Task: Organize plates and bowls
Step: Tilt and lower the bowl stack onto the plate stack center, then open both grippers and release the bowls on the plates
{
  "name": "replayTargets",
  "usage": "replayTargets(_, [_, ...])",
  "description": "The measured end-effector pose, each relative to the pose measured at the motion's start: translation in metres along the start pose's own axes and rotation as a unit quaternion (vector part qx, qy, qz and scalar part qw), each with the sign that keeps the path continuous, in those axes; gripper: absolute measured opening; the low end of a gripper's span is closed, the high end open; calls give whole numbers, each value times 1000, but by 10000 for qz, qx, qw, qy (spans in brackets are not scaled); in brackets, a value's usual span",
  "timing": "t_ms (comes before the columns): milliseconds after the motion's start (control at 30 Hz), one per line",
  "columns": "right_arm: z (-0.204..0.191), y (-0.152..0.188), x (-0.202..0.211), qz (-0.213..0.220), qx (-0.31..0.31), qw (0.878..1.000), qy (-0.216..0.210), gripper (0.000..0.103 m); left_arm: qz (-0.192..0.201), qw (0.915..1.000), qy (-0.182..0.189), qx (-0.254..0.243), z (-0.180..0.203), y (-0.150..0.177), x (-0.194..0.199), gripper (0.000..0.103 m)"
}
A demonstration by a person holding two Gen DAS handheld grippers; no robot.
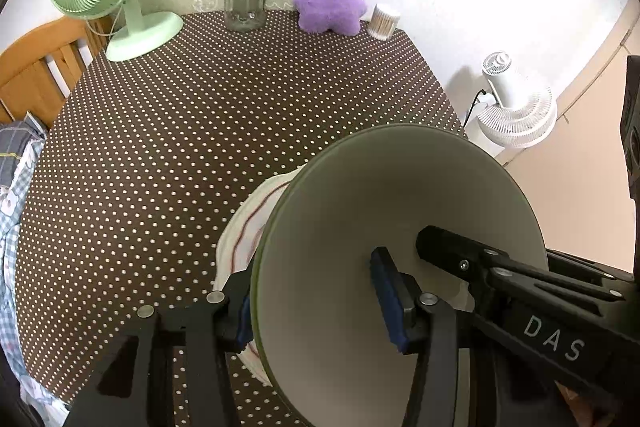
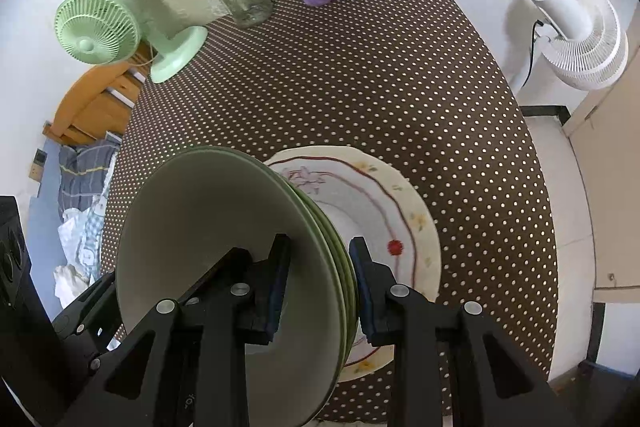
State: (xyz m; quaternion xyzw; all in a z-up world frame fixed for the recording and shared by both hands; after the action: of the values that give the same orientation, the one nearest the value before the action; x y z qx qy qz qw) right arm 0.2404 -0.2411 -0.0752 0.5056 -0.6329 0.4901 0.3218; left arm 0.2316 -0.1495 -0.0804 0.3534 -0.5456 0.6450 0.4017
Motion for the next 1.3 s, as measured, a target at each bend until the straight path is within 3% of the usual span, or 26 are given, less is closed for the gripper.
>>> replayTargets(367, [14, -10, -25, -269, 72, 9996, 20, 34, -179, 9996, -37, 237, 2, -1, -28, 50])
replayTargets(1033, [33, -10, -27, -124, -14, 9998, -156, 35, 46, 9993, -372, -88, 12, 0, -32, 49])
replayTargets(1133, [34, -8, -26, -100, 53, 9999, -105, 35, 31, 9990, -438, -107, 14, 3, -30, 55])
replayTargets(1233, [36, -5, -22, -29, 104, 9999, -55, 35, 68, 9983, -571, -81, 12, 5, -26, 73])
replayTargets(1300, [37, -4, -17, 39, 157, 9999, -26, 39, 118, 9979, -640, -65, 10, 6, -22, 76])
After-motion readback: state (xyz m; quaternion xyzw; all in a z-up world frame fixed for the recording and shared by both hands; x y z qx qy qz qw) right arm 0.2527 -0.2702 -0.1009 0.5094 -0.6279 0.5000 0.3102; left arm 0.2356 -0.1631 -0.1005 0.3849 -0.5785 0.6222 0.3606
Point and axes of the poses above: each gripper's, at about its wrist camera, not at the fingertips, and x roughly against the way its jaws point, z to its right, y to its underside, the point moved 6 cm from there along -x, roughly the way its jaws point, and after that the axes turned 3 degrees about -y, right-handed, at the moved point
